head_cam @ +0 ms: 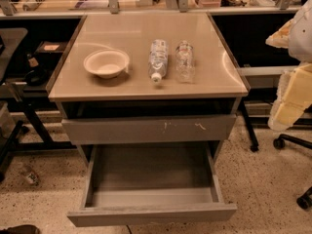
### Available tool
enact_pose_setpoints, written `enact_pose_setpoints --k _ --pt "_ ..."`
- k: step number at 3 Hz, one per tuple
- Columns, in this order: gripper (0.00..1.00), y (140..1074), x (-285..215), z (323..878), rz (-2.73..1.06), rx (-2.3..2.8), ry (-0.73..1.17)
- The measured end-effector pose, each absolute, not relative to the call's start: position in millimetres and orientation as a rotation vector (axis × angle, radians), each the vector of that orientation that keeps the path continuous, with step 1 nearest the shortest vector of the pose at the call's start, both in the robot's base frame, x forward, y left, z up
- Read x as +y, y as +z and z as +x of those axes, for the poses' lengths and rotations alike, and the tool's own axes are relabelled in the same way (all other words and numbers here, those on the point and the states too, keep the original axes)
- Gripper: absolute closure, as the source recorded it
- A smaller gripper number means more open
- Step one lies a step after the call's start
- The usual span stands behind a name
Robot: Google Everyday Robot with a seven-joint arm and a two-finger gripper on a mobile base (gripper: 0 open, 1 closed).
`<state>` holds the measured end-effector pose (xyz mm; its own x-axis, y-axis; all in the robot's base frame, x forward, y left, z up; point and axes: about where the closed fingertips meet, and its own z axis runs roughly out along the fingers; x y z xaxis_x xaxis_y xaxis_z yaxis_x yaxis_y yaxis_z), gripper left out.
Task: Close middle drawer
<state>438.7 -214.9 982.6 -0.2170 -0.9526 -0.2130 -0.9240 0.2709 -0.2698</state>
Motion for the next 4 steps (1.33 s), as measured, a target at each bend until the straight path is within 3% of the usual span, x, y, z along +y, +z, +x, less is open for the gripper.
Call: enact_pose_setpoints --k 1,4 --pt "0.0 982.6 -214.9 438.7 -1.712 2.214 -0.12" --pt "0.64 982.6 -214.9 438.7 -1.712 2.214 -0.12"
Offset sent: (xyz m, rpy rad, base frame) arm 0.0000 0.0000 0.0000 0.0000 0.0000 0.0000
